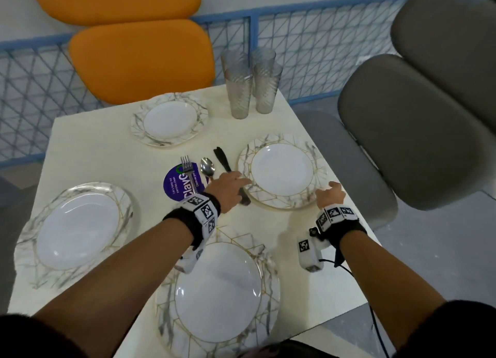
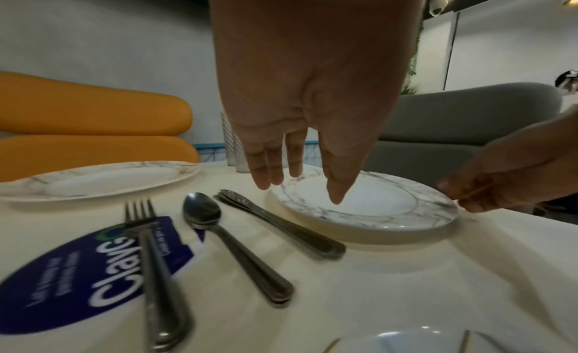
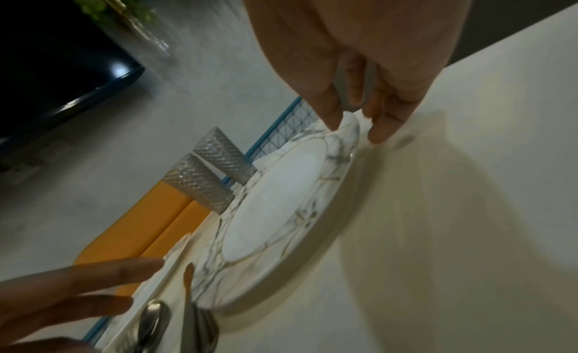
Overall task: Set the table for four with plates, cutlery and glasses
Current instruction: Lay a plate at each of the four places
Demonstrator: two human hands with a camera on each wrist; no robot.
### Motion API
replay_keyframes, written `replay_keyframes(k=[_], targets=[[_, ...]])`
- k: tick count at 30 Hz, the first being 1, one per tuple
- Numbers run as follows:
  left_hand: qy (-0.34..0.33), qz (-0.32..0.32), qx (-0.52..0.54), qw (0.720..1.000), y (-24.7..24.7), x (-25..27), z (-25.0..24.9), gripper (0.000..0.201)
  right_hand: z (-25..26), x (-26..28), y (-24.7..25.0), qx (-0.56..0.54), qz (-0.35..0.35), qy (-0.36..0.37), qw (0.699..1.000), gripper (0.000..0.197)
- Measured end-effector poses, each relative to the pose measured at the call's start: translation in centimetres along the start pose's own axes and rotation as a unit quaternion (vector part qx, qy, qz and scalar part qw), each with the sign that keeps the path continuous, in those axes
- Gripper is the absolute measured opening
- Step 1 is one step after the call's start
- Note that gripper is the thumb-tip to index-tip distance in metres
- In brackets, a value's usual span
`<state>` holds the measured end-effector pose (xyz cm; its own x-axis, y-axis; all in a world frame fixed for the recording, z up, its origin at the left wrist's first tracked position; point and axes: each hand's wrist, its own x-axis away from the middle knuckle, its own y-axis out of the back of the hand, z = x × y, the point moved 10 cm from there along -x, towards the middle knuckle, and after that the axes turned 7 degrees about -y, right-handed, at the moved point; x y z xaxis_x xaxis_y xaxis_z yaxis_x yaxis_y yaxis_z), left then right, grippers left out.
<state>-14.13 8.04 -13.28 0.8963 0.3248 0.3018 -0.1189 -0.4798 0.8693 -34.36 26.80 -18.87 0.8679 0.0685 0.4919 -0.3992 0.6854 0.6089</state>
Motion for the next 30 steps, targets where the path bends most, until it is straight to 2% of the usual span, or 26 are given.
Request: replay_keyframes(k=[2,6,13,25,27,30], targets=[[-0.001,0.024,-0.018,1.000,-1.2,-1.5,-0.5,0.055,-0.4,-0.9,-0.5,-0.021,0.032,-0.016,0.999,0.048],[-0.006,0.064,-0.050,0.997,-3.4,-3.2,-0.5,0.055,-1.3,-2.1,-0.3,-0.025,0.037,-0.033,0.998,0.041],[0.001,0.049,-0.014,0.999,-3.7,-4.3,0.0,0.054,-1.8,-5.0,-1.1,-0.047,0.032,-0.028,0.998,0.032],[-0.013,0.036,-0.011,0.999,-3.4,-4.6,0.2,0.053,-1.9,-5.6,-1.3,-0.083,0.051,-0.036,0.995,0.036],[-0.013,0.023,0.007,1.000,-3.0,-4.4,0.2,0.051,-1.1,-4.7,-0.2,-0.083,0.018,-0.030,0.996,0.041],[-0.015,-0.035,0.044,0.998,-1.0,-3.5,0.7,0.046,2.8,-2.3,1.8,-0.036,-0.059,0.068,0.995,0.039]])
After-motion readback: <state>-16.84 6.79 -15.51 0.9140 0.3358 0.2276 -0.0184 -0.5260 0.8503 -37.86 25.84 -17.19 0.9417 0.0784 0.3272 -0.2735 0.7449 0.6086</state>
